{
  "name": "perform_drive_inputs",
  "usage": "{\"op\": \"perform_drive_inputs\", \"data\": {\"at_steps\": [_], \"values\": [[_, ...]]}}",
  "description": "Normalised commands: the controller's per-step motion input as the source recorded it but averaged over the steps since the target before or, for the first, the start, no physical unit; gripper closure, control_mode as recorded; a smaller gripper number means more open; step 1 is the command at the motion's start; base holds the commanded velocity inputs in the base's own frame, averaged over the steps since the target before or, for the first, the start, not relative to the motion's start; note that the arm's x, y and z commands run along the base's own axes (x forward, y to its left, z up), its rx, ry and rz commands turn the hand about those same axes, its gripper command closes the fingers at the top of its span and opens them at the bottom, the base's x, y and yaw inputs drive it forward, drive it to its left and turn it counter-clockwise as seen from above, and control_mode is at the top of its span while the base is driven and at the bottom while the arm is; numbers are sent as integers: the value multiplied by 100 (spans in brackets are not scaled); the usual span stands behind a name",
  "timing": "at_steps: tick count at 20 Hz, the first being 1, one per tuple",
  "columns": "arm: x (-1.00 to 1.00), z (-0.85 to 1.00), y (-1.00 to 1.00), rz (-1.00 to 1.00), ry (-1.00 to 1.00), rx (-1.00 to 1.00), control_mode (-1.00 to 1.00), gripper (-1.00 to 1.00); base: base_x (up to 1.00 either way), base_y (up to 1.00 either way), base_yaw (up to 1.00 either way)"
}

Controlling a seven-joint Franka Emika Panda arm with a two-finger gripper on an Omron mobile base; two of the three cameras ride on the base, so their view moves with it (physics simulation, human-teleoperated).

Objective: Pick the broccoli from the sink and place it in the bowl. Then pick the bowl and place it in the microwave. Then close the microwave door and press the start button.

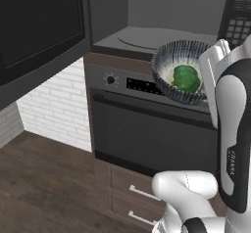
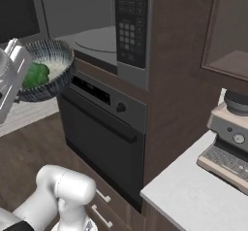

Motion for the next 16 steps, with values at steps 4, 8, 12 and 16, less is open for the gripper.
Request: {"op": "perform_drive_inputs", "data": {"at_steps": [4,8,12,16], "values": [[43,44,0,0,-8,-3,-100,100,0,0,0],[45,25,0,0,-24,-5,-100,100,0,0,0],[56,19,0,-7,-27,-8,-100,100,0,0,0],[66,21,0,-7,-9,0,-100,100,0,0,0]]}}
